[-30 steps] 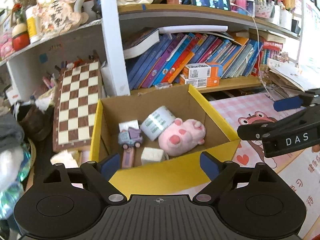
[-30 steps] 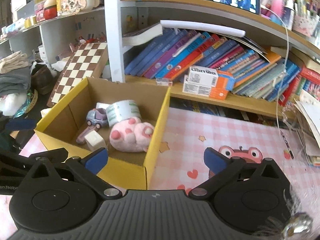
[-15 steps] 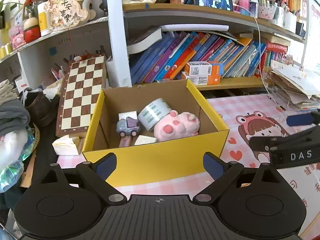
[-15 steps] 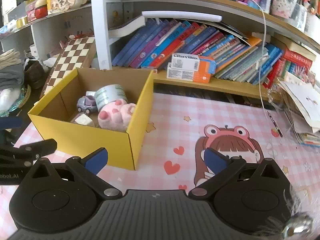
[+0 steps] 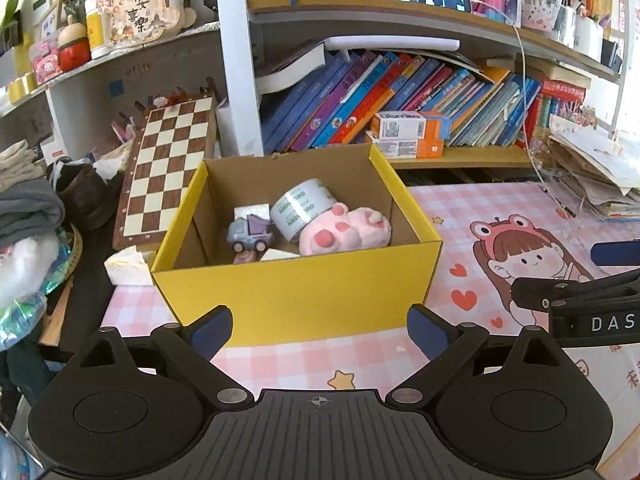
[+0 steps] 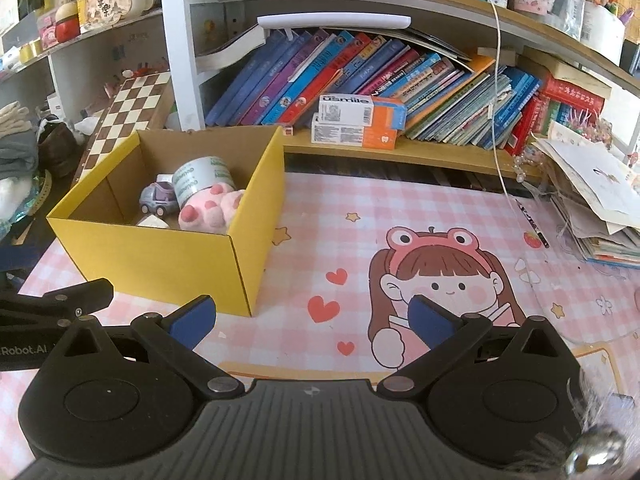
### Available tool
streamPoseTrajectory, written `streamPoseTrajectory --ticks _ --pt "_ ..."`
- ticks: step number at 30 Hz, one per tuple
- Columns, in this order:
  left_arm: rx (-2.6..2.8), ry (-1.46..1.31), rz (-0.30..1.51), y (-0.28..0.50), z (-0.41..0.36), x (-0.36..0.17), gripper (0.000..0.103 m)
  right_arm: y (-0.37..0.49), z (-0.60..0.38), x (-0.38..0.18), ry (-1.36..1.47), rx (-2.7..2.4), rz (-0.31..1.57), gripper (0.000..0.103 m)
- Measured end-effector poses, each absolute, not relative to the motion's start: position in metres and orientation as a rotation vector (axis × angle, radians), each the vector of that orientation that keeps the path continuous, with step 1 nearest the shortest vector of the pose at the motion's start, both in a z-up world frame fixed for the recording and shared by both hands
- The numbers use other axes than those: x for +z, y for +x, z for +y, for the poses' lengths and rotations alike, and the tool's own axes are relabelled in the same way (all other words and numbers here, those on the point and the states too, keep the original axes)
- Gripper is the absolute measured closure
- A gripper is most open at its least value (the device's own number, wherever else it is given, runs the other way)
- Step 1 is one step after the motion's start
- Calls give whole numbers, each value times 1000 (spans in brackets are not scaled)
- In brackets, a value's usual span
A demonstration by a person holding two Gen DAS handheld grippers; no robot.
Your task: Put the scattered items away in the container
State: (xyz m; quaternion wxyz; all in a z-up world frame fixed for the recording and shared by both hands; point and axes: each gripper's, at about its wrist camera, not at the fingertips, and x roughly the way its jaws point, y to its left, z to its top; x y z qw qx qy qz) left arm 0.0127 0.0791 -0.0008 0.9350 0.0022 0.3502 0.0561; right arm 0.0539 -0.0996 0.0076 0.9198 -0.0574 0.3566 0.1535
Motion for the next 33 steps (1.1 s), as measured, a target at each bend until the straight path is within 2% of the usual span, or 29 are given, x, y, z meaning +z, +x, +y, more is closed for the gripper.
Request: streamPoseTrajectory --ticks 9,15,33 --pt "146 -30 754 13 79 -7 7 52 -101 6 -119 311 741 0" --pt "154 -38 767 13 81 -9 2 51 -97 5 -131 322 748 0" --pt "149 -33 769 12 80 -10 1 51 -96 5 -147 324 759 0"
